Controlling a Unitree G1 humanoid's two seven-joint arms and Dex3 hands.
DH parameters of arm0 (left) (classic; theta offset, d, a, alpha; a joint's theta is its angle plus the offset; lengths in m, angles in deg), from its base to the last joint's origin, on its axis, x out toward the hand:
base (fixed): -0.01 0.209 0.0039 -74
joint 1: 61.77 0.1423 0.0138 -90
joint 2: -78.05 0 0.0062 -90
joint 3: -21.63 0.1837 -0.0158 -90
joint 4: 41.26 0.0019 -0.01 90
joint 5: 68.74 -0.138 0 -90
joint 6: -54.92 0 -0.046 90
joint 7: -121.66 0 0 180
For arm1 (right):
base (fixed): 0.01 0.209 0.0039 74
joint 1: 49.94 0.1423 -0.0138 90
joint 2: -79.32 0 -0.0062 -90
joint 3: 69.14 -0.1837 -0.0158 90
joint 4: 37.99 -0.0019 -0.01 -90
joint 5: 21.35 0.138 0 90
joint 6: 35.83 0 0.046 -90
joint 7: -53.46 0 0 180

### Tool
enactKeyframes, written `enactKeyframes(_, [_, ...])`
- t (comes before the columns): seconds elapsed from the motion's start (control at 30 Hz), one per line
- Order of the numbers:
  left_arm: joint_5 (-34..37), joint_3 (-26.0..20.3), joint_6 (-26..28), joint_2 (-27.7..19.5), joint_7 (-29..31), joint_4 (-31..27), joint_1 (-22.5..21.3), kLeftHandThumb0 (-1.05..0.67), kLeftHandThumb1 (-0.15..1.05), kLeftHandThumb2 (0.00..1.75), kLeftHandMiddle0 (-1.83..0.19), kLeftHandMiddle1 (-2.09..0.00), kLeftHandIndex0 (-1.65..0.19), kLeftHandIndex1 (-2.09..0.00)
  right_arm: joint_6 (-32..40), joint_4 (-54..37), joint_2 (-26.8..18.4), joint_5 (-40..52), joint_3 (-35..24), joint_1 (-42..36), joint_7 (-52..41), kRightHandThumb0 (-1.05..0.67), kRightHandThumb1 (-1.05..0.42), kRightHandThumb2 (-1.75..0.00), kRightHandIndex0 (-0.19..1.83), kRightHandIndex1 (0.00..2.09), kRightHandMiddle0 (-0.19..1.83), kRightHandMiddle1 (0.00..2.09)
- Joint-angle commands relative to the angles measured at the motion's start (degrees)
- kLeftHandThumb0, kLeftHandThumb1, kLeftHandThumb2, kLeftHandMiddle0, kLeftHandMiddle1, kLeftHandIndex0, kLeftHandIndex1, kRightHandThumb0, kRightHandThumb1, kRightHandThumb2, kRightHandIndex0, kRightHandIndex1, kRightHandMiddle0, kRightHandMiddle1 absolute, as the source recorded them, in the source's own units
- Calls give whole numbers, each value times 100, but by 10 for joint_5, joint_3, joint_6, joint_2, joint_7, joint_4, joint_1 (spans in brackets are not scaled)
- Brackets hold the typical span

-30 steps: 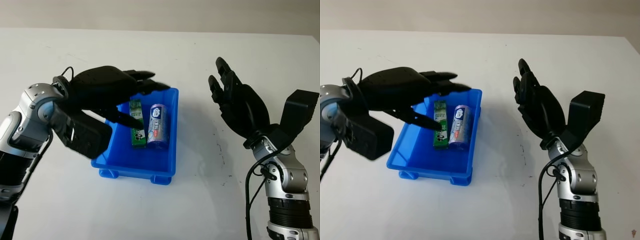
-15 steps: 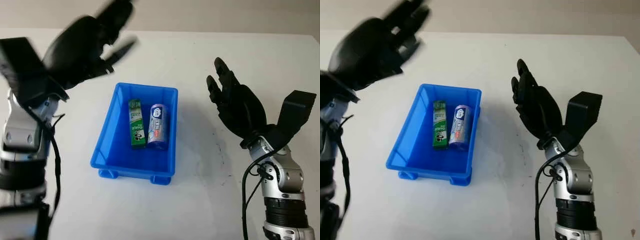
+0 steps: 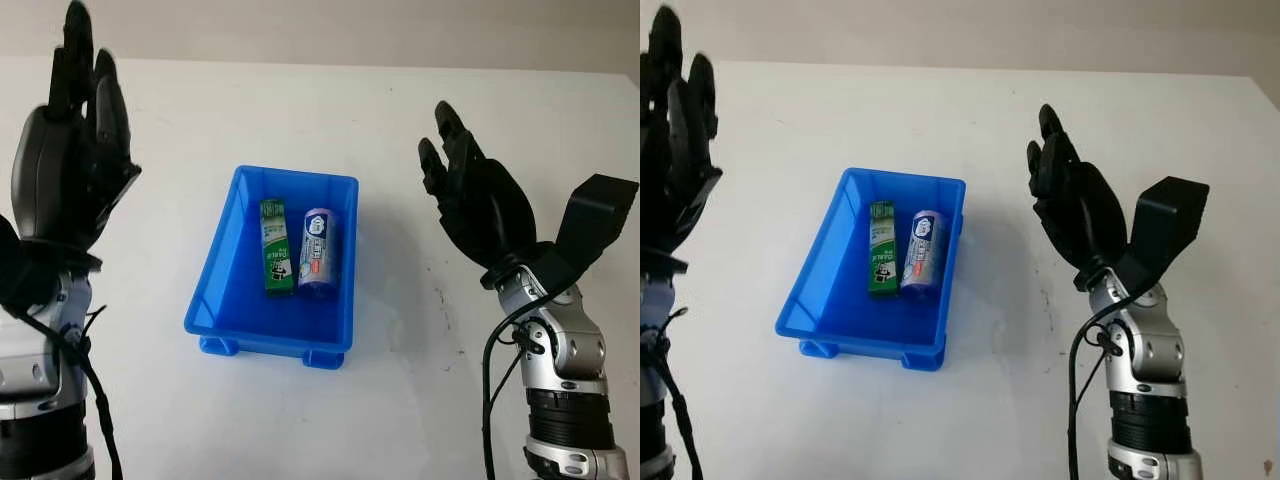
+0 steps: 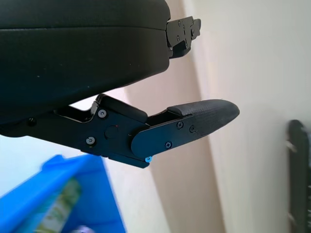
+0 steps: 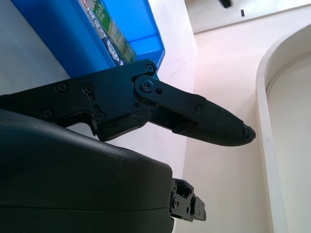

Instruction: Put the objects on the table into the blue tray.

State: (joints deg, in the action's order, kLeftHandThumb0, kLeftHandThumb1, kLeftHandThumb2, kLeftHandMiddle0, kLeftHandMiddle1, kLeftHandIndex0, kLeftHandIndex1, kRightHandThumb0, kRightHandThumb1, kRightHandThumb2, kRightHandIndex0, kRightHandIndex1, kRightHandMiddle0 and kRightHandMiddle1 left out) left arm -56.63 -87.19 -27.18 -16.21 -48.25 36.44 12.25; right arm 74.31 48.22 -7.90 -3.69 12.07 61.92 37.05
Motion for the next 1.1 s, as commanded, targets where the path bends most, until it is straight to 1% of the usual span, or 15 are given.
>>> enactKeyframes(0.0, [-4, 0, -4, 4, -4, 6, 17, -79, 105, 70, 19, 0, 19, 0, -4, -4, 3, -1, -2, 9, 8, -81, -105, -82, -19, 0, -19, 0])
enactKeyframes(0.1, [-12, 9, -1, 6, -6, 13, 31, -79, 105, 70, 19, 0, 19, 0, -2, -4, 1, 0, -2, 11, 12, -81, -105, -83, -19, 0, -19, 0])
enactKeyframes(0.2, [-13, 16, -1, 8, -6, 23, 35, -80, 105, 70, 19, 0, 19, 0, 1, -5, 1, 0, -2, 12, 15, -81, -105, -83, -19, 0, -19, 0])
enactKeyframes(0.4, [-18, 34, 10, 2, 5, 50, 36, -80, 105, 70, 19, 0, 19, 0, 5, -10, 3, -2, 0, 10, 27, -80, -105, -83, -19, 0, -19, 0])
enactKeyframes(0.57, [-11, 44, 7, 20, 1, 70, 28, -81, 105, 71, 19, 0, 19, 0, 4, -10, 7, -2, 2, 7, 34, -78, -105, -84, -19, 0, -19, 0])
enactKeyframes(0.87, [-10, 54, -7, 36, 1, 74, 13, -83, 105, 74, 19, 0, 19, 0, 1, -10, 7, -4, 6, -1, 29, -78, -105, -83, -19, 0, -19, 0])
enactKeyframes(1.07, [-11, 52, -9, 41, -5, 61, 13, -84, 105, 74, 19, 0, 19, 0, 7, -20, 8, -2, 7, -12, 28, -77, -105, -83, -19, 0, -19, 0])
